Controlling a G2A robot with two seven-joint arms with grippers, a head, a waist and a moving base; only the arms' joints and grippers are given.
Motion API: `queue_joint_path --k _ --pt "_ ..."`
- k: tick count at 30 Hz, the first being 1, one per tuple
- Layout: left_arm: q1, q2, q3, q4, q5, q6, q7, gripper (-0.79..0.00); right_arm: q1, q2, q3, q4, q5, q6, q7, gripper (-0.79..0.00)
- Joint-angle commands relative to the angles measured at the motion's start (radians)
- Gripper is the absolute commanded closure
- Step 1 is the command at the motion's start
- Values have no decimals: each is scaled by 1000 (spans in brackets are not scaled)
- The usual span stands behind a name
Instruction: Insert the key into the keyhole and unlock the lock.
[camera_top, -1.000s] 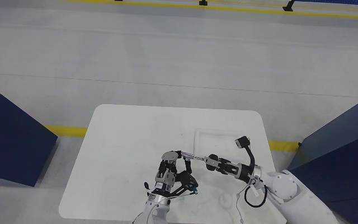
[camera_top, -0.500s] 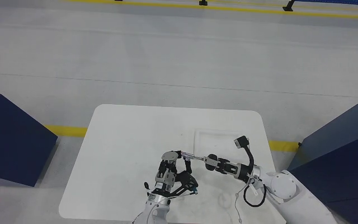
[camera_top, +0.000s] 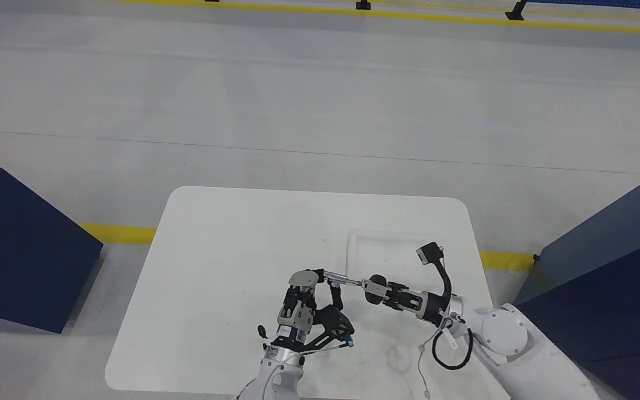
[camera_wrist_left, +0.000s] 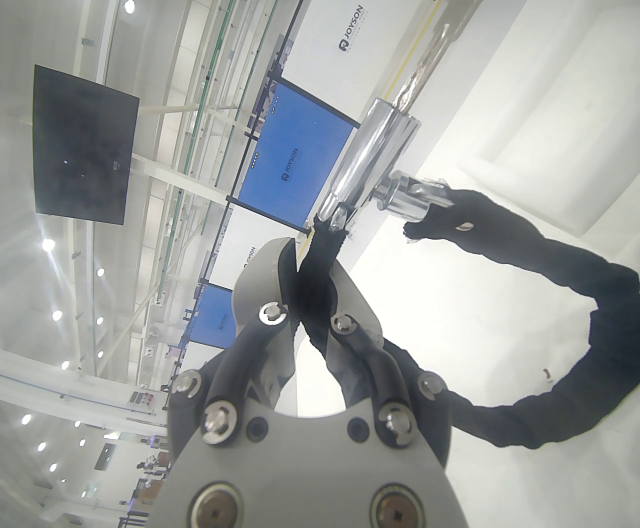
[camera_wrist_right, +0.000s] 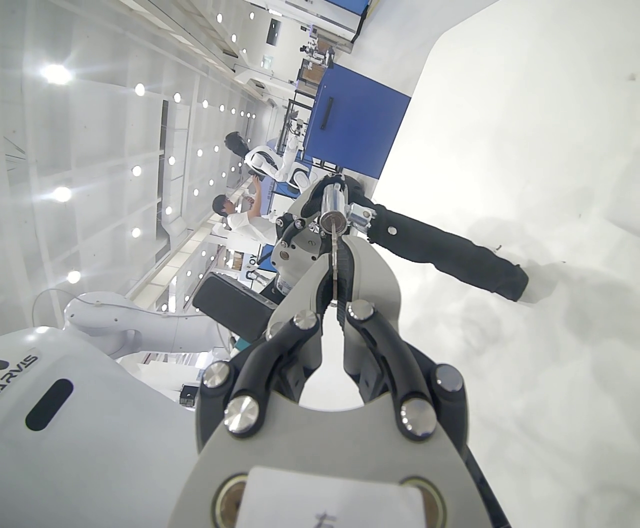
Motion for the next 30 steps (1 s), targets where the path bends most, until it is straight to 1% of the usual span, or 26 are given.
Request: queue_joint_path --k 1,5,10,17,30 --pt "0 0 0 0 0 0 0 0 -2 -1 4 -3 -3 6 2 0" --pt "0 0 0 0 0 0 0 0 -7 -5 12 -9 -8 18 2 0" --pt "13 -3 -22 -5 24 -8 9 0 -12 -9 21 -15 -14 34 0 0" --pt "25 -12 -35 -1 74 -7 4 0 -16 -15 33 -19 -20 48 4 0" --pt "33 -32 -55 6 95 -22 12 0 -18 -29 44 -18 -25 51 18 0"
